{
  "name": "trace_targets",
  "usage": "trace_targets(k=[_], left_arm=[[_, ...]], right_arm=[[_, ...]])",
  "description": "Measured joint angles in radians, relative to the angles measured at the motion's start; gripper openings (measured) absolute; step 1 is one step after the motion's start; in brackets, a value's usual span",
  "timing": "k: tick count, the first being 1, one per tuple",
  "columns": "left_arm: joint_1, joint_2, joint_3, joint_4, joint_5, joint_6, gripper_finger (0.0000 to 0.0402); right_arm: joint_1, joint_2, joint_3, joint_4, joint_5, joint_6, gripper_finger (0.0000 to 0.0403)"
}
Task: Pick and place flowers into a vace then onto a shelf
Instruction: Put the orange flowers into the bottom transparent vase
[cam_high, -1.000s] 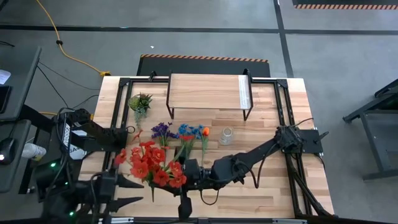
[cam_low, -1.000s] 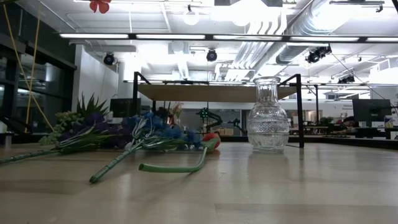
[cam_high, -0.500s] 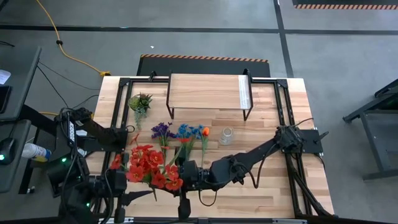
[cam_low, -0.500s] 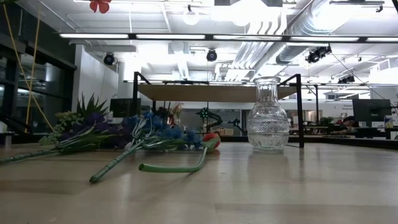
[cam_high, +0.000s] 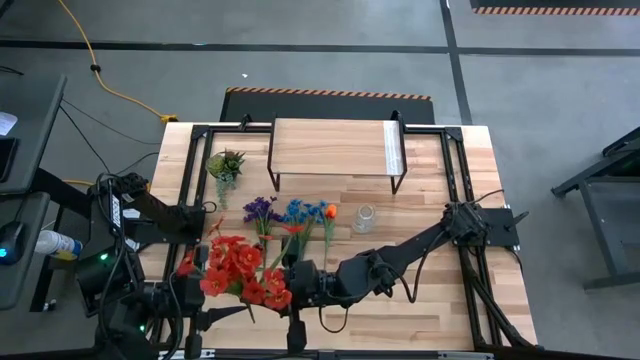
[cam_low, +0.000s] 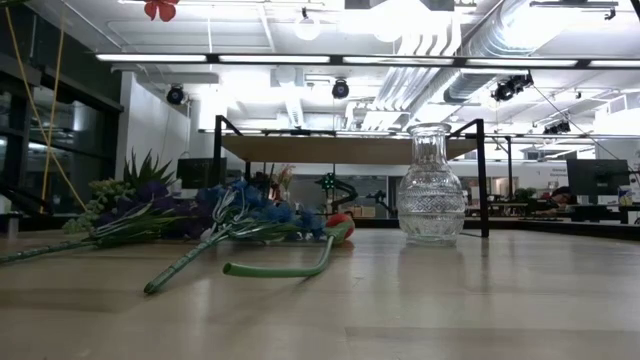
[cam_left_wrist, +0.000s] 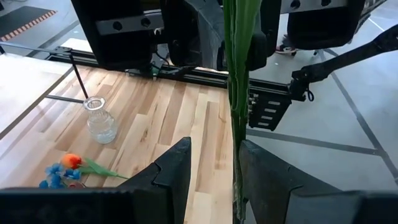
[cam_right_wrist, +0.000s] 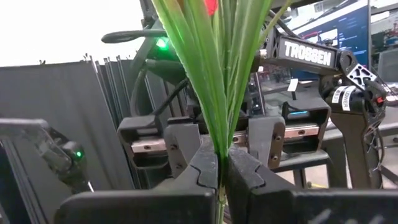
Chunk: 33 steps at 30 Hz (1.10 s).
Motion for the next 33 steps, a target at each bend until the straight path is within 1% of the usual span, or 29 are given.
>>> trace_targets(k=[4,13,18,24,27,33], left_arm=[[0.0,0.0,0.0,0.008,0.0,0.0,0.0172],[0.008,0.0,0.0,0.011,0.004,0.0,0.0172],[0.052,0.0,0.0,0.01,0.059,0.006,0.0172],[0.099,0.0,-0.001,0.01,0.15,0.026,0.0171],[0.105,0.0,-0.001,0.01,0.159,0.026,0.0156],[0.088,0.0,-0.001,0.009,0.16,0.026,0.0109]], right_arm=[[0.0,0.0,0.0,-0.02,0.021,-0.009,0.0],[-0.007,0.0,0.0,-0.021,0.017,-0.003,0.0],[-0.007,0.0,0.0,-0.025,0.016,-0.002,0.0],[-0.006,0.0,0.0,-0.045,0.018,-0.002,0.0],[-0.005,0.0,0.0,-0.057,0.031,-0.002,0.0],[-0.004,0.0,0.0,-0.077,0.033,0.006,0.0]])
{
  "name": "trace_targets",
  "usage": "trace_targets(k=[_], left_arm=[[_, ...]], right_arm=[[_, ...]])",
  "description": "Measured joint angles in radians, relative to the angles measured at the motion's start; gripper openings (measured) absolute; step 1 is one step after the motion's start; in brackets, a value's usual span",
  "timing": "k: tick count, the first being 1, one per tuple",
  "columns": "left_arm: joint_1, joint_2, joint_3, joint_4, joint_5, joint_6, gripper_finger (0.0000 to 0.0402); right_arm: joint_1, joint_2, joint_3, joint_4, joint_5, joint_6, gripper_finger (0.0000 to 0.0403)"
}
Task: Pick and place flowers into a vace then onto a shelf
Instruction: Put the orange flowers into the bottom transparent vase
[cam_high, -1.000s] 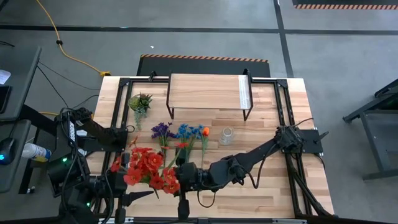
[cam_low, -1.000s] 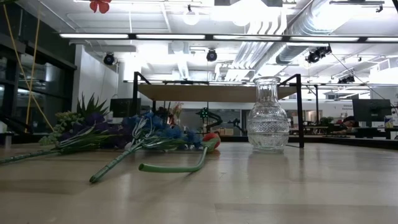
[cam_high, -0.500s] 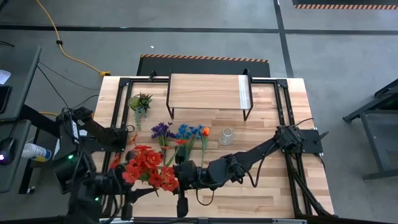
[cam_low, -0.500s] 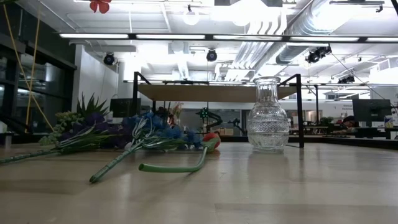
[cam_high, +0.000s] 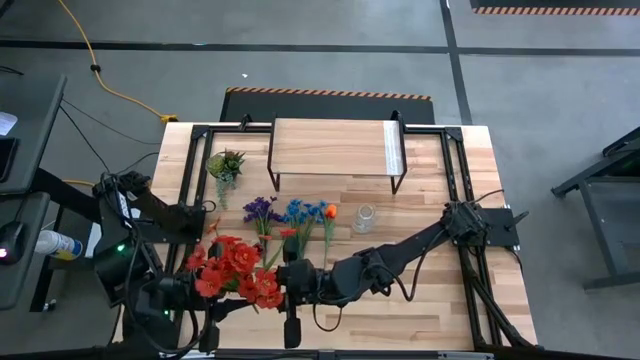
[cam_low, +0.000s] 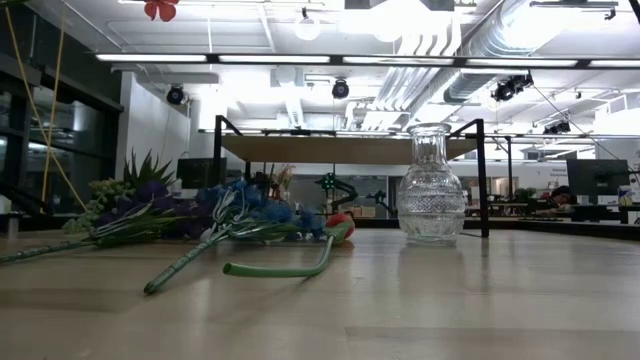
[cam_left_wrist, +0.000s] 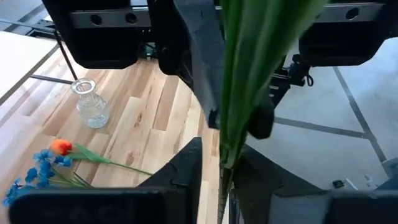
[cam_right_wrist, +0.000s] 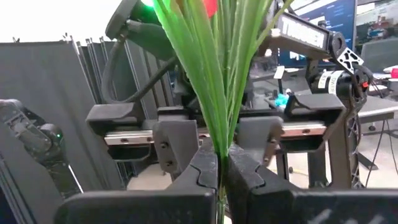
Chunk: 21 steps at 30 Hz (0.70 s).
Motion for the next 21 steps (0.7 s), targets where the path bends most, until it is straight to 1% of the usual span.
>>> trace_targets(k=[11,18,21], left_arm=[[-0.014,0.0,0.0,-0.003,-0.004,0.0,0.0042],[-0.012,0.0,0.001,-0.009,0.012,0.004,0.004],[-0.012,0.0,0.001,-0.009,0.019,0.006,0.004]], right_arm=[[0.005,0.0,0.0,-0.026,0.019,0.02,0.0],[0.005,0.0,0.0,-0.029,0.02,0.021,0.0001],[0.005,0.0,0.0,-0.03,0.016,0.022,0.0007]])
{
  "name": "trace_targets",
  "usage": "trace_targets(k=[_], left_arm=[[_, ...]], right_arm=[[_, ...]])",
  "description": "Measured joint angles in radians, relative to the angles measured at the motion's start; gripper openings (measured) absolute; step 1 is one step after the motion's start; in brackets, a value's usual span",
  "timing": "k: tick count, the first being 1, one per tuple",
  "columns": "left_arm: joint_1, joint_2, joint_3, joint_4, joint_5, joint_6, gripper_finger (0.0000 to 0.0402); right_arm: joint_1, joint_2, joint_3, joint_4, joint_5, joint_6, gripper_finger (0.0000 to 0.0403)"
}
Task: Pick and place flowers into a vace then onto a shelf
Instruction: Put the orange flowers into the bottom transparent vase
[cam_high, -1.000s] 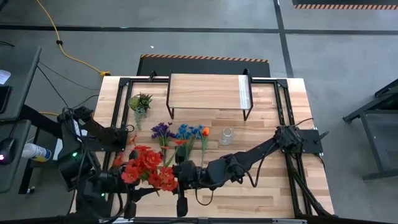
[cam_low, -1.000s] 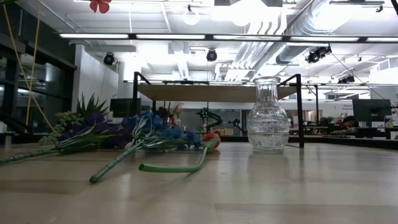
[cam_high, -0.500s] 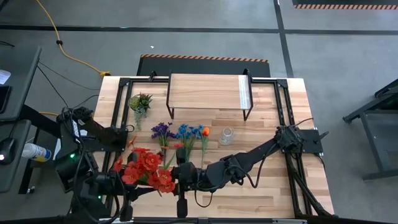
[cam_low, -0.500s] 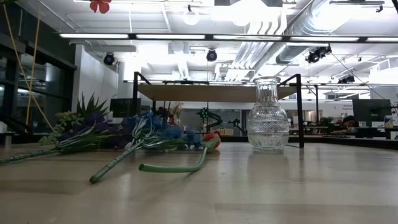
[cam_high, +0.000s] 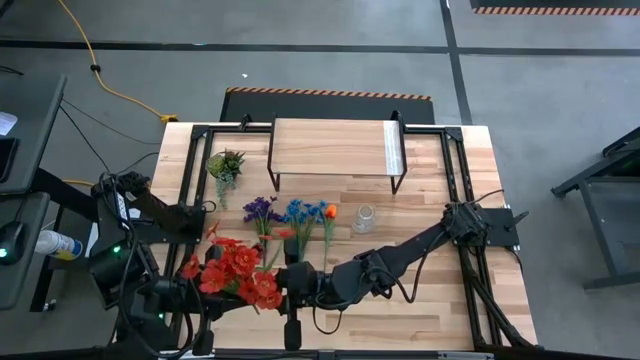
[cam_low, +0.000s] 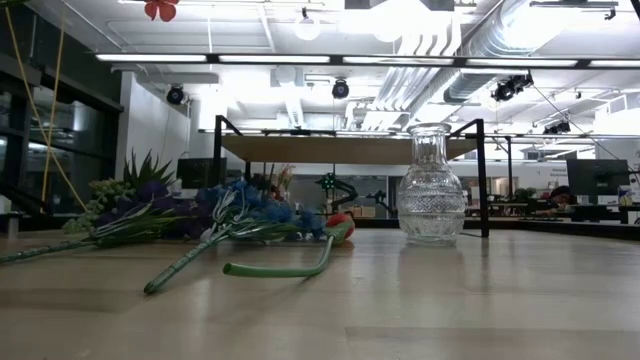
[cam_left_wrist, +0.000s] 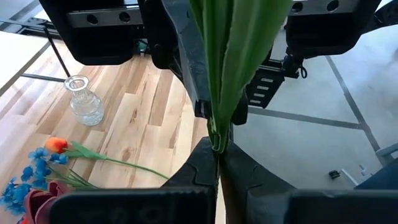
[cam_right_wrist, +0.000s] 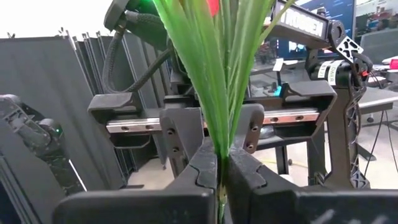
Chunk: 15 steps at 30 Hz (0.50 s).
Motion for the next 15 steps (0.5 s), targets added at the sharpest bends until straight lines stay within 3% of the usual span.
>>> trace_targets(k=[15], left_arm=[[-0.001,0.0,0.0,0.002,0.012,0.002,0.004]], right_arm=[[-0.002,0.0,0.0,0.0,-0.119,0.022,0.0095]])
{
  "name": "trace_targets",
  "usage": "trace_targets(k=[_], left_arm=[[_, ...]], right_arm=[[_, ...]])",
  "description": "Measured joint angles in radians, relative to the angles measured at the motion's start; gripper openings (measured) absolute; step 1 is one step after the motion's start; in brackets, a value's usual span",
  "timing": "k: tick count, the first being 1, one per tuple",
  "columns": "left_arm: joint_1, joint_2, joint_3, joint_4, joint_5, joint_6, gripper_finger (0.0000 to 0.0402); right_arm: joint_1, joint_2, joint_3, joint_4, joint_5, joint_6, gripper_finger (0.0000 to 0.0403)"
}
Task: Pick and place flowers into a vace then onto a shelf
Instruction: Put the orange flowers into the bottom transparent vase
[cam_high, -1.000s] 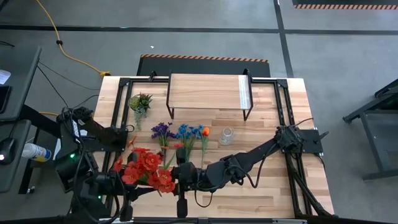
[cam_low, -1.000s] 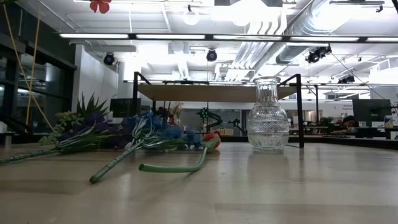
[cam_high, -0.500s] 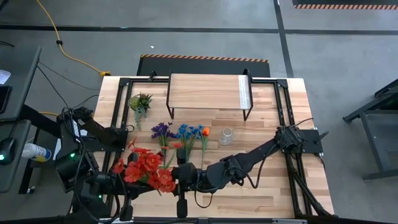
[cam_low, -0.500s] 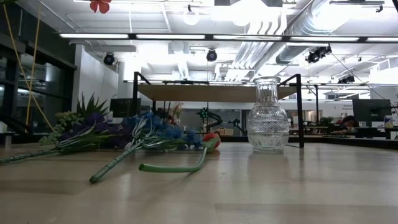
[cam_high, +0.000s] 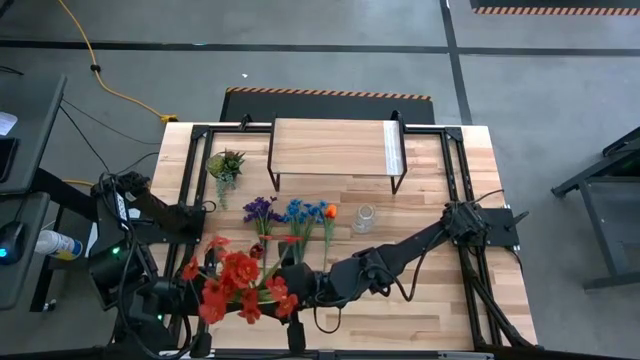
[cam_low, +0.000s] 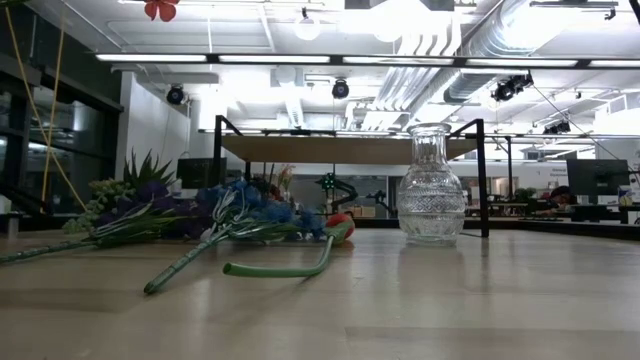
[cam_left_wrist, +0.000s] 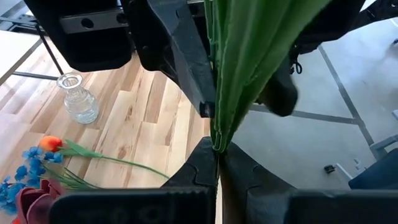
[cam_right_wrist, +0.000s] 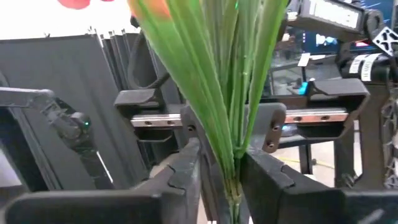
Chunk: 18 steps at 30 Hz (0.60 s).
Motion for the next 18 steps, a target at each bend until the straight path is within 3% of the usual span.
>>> trace_targets(k=[11,18], left_arm=[[0.0,0.002,0.0,-0.001,0.002,0.0,0.0039],[-0.02,0.002,0.0,-0.008,-0.009,-0.001,0.0039]], right_arm=[[0.0,-0.002,0.001,-0.087,-0.078,0.086,0.0165],[-0.001,-0.002,0.001,-0.1,-0.11,0.105,0.0185]])
